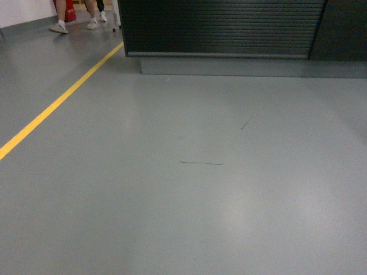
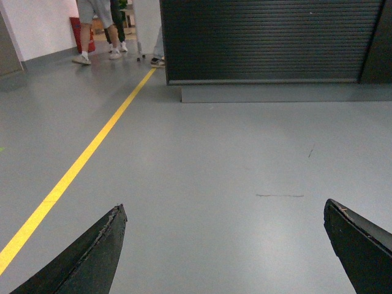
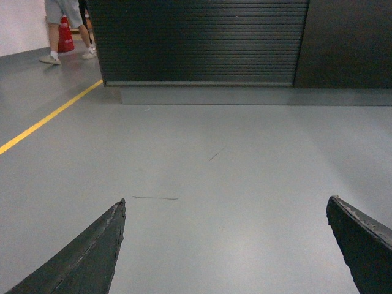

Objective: Place dark red mango on scale at checkout

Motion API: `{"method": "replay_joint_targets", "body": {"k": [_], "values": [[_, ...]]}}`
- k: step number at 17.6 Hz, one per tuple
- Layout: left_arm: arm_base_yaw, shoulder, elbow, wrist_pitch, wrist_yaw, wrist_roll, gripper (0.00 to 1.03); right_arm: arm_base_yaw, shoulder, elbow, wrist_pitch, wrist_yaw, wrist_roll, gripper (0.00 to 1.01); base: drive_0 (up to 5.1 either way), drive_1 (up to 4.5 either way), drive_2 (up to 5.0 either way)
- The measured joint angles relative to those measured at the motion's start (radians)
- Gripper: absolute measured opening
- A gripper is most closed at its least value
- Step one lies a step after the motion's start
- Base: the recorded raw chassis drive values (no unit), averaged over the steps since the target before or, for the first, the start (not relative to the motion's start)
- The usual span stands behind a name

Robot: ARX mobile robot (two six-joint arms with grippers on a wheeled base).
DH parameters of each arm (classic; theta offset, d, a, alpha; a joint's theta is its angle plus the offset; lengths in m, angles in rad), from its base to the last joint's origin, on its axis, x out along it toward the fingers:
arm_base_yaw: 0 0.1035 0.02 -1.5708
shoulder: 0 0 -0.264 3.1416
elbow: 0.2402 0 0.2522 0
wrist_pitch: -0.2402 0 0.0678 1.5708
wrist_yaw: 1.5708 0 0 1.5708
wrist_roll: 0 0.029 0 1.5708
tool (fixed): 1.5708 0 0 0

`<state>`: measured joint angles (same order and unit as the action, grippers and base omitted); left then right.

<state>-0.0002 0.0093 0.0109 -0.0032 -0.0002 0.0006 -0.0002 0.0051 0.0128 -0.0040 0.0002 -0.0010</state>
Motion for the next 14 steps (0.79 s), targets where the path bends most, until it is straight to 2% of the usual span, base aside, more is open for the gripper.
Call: {"method": "replay_joint_targets", "body": {"k": [14], "values": [[0.000, 0.000, 0.000, 0.000, 0.000, 0.000, 0.98, 0.000, 0.000, 0.000, 0.000, 0.000, 0.000, 0.98, 0.0, 0.00, 0.0]]}}
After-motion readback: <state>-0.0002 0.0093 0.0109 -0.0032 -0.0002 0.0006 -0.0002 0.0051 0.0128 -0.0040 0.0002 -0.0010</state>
